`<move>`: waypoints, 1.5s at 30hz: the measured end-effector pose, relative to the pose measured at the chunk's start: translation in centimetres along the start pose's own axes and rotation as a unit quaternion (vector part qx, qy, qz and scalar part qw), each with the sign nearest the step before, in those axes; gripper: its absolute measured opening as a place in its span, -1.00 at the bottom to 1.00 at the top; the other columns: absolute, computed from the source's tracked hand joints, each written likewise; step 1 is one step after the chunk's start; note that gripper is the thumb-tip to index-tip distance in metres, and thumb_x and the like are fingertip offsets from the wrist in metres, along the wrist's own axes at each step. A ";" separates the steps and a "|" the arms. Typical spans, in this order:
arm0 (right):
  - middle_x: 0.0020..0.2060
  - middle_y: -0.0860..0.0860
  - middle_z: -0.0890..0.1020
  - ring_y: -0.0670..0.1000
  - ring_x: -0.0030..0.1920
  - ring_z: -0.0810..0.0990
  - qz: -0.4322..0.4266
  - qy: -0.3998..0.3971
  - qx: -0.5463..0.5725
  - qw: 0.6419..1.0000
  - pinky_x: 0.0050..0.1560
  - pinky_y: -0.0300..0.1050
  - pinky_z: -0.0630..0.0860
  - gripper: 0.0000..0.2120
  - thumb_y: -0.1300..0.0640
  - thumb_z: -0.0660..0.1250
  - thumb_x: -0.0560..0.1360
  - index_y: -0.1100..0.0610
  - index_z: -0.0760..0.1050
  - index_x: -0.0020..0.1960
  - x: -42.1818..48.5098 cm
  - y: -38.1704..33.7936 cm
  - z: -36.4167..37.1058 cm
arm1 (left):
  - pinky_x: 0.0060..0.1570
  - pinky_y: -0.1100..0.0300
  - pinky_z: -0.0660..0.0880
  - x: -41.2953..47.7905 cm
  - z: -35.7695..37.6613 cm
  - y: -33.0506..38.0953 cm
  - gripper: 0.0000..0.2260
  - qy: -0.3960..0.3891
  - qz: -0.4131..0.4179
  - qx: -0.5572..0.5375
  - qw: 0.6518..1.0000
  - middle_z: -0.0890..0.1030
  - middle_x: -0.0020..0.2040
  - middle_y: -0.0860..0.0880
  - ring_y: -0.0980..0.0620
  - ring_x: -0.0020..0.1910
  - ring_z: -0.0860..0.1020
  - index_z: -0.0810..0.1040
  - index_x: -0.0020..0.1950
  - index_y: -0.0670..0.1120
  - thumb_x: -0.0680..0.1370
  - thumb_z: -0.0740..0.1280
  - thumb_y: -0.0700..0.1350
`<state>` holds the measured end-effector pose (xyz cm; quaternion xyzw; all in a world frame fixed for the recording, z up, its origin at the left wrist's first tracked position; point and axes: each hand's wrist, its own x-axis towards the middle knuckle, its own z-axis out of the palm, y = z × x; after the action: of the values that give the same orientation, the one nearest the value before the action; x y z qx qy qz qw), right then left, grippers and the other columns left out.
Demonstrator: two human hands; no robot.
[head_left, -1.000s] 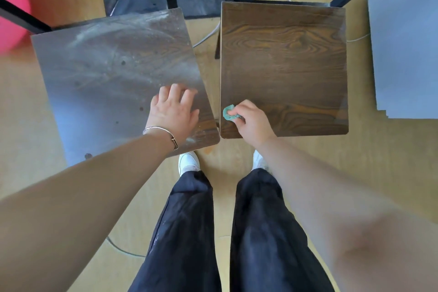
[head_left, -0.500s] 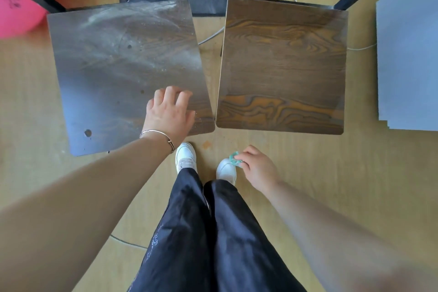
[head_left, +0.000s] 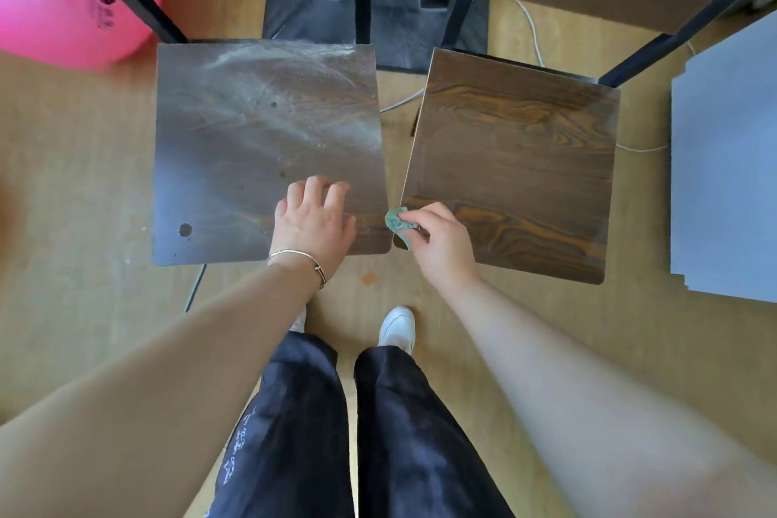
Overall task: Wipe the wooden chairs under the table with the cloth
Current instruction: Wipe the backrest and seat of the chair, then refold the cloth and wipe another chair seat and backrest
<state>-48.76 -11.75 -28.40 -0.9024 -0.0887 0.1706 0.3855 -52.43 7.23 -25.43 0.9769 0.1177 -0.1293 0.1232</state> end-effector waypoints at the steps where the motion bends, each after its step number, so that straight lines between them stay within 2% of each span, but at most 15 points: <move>1: -0.07 0.04 0.56 -0.05 -0.14 0.52 0.009 0.000 0.014 1.000 -0.12 -0.49 0.33 -0.79 0.28 0.42 0.47 0.18 0.66 0.09 0.5 -0.7 0.4 | 0.10 -0.10 0.37 0.1 0.0 -0.4 -0.62 0.001 -0.004 -0.004 1.000 0.41 0.24 -0.13 -0.22 0.17 0.36 0.41 0.33 -0.04 0.54 0.28 0.01; 5: -0.02 -0.04 0.48 -0.10 -0.10 0.46 0.057 -0.019 0.032 0.998 -0.05 -0.48 0.30 -0.67 0.31 0.34 0.50 0.12 0.60 0.23 2.7 -3.8 2.2 | 0.14 -0.08 0.35 0.5 -0.7 -3.2 -0.60 -0.008 -0.030 -0.019 0.999 0.38 0.28 -0.11 -0.20 0.20 0.33 0.38 0.36 -0.04 0.55 0.26 0.03; 12: 0.13 -0.06 0.48 -0.12 0.01 0.48 0.065 -0.043 0.032 0.996 0.06 -0.45 0.30 -0.56 0.32 0.32 0.50 0.04 0.51 0.35 5.8 -11.5 5.7 | 0.12 -0.06 0.34 0.6 -4.1 -10.3 -0.60 -0.002 -0.031 -0.023 0.999 0.39 0.27 -0.10 -0.19 0.18 0.34 0.37 0.37 -0.03 0.55 0.26 0.04; 15: 0.04 -0.07 0.52 -0.25 -0.15 0.56 0.075 -0.034 0.070 0.994 0.00 -0.49 0.42 -0.61 0.34 0.25 0.54 0.03 0.55 0.28 6.6 -14.6 7.2 | 0.11 -0.05 0.35 1.4 -5.5 -13.2 -0.59 -0.005 -0.034 -0.040 0.999 0.39 0.27 -0.10 -0.18 0.19 0.34 0.37 0.37 -0.02 0.55 0.27 0.07; 18: -0.09 -0.05 0.62 -0.18 -0.26 0.64 0.098 -0.003 0.120 0.988 -0.04 -0.25 0.58 -0.75 0.29 0.26 0.56 0.06 0.56 0.15 7.3 -17.4 8.5 | 0.13 -0.03 0.34 2.3 -6.6 -15.8 -0.57 -0.008 -0.029 -0.066 0.997 0.40 0.26 -0.08 -0.15 0.20 0.34 0.37 0.36 0.00 0.55 0.25 0.14; 20: -0.19 -0.03 0.66 -0.16 -0.29 0.65 0.110 0.009 0.130 0.985 -0.13 -0.28 0.58 -0.85 0.26 0.28 0.56 0.07 0.55 0.05 7.8 -19.0 9.3 | 0.14 -0.02 0.35 3.0 -7.4 -17.0 -0.56 -0.009 -0.026 -0.097 0.995 0.44 0.23 -0.06 -0.14 0.18 0.37 0.38 0.35 0.00 0.54 0.24 0.18; 23: -0.25 0.03 0.68 -0.10 -0.30 0.66 0.117 0.010 0.163 0.980 -0.17 -0.25 0.59 -0.88 0.26 0.29 0.56 0.10 0.56 -0.01 8.5 -20.9 10.5 | 0.17 -0.03 0.39 4.1 -8.1 -18.5 -0.58 -0.025 -0.040 -0.168 0.985 0.52 0.19 0.01 -0.09 0.17 0.42 0.42 0.29 0.01 0.52 0.27 0.20; 27: -0.31 0.08 0.67 0.00 -0.32 0.66 0.128 -0.007 0.209 0.969 -0.15 -0.13 0.62 -0.89 0.27 0.30 0.55 0.13 0.58 -0.02 9.3 -22.0 12.1 | 0.11 0.02 0.45 4.8 -7.8 -19.9 -0.68 -0.035 -0.061 -0.255 0.964 0.55 -0.01 0.12 0.00 0.06 0.52 0.50 0.18 0.03 0.49 0.37 0.12; 30: -0.34 0.08 0.66 0.04 -0.33 0.64 0.141 -0.017 0.229 0.963 -0.13 -0.03 0.64 -0.90 0.27 0.31 0.55 0.12 0.59 -0.04 9.8 -21.9 12.7 | -0.08 0.18 0.43 5.0 -7.7 -20.6 -0.88 -0.008 -0.104 -0.279 0.955 0.59 -0.14 0.08 0.01 -0.08 0.55 0.58 0.00 -0.01 0.51 0.35 -0.01; 32: -0.34 0.07 0.65 0.03 -0.33 0.62 0.149 -0.019 0.220 0.964 -0.18 -0.05 0.62 -0.90 0.26 0.31 0.55 0.12 0.59 -0.04 10.1 -21.6 12.5 | -0.17 0.22 0.36 5.0 -7.7 -21.0 -0.91 0.003 -0.124 -0.289 0.949 0.59 -0.18 0.06 0.01 -0.14 0.53 0.58 -0.06 -0.03 0.53 0.31 -0.06; 36: -0.22 0.00 0.63 -0.06 -0.33 0.55 0.152 -0.002 0.165 0.974 -0.32 -0.27 0.51 -0.89 0.20 0.30 0.57 0.05 0.58 -0.05 10.3 -20.7 11.3 | -0.23 0.25 0.29 5.1 -7.2 -21.5 -0.93 -0.001 -0.145 -0.291 0.946 0.54 -0.24 0.07 0.04 -0.21 0.47 0.54 -0.12 -0.02 0.54 0.30 -0.06; 37: -0.18 -0.05 0.63 -0.07 -0.27 0.57 0.155 0.004 0.151 0.976 -0.28 -0.27 0.53 -0.89 0.17 0.31 0.57 0.01 0.58 -0.06 10.4 -20.3 11.1 | -0.23 0.24 0.29 5.1 -7.1 -21.5 -0.93 -0.004 -0.150 -0.297 0.943 0.52 -0.26 0.08 0.04 -0.23 0.47 0.52 -0.13 -0.01 0.54 0.29 -0.07; 39: -0.13 -0.13 0.63 -0.06 -0.11 0.62 0.161 0.012 0.132 0.978 -0.04 -0.15 0.58 -0.89 0.12 0.32 0.57 -0.06 0.57 -0.09 10.5 -19.6 10.7 | -0.24 0.23 0.30 5.2 -7.2 -21.2 -0.93 -0.015 -0.156 -0.313 0.937 0.51 -0.28 0.11 0.05 -0.25 0.46 0.52 -0.14 0.01 0.53 0.28 -0.07; 41: -0.08 -0.10 0.64 -0.04 -0.02 0.63 0.172 0.006 0.159 0.972 0.13 -0.04 0.57 -0.88 0.12 0.28 0.59 -0.05 0.54 -0.08 10.6 -19.1 10.5 | -0.28 0.22 0.33 5.3 -7.3 -20.6 -0.93 -0.026 -0.160 -0.334 0.929 0.52 -0.30 0.11 0.06 -0.29 0.47 0.52 -0.15 0.02 0.53 0.28 -0.06; 45: 0.03 0.06 0.61 0.01 0.04 0.64 0.178 -0.032 0.239 0.954 0.16 0.02 0.58 -0.90 0.17 0.18 0.64 0.08 0.47 0.01 10.9 -19.1 10.3 | -0.37 0.27 0.33 5.9 -7.4 -19.4 -0.92 -0.041 -0.185 -0.367 0.911 0.55 -0.24 0.10 0.11 -0.29 0.47 0.50 -0.11 0.04 0.55 0.25 -0.04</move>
<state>-43.11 11.41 -23.79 -0.7794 0.1048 0.2812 0.5499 -50.28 28.68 -24.20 0.8177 0.3303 -0.1370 0.4511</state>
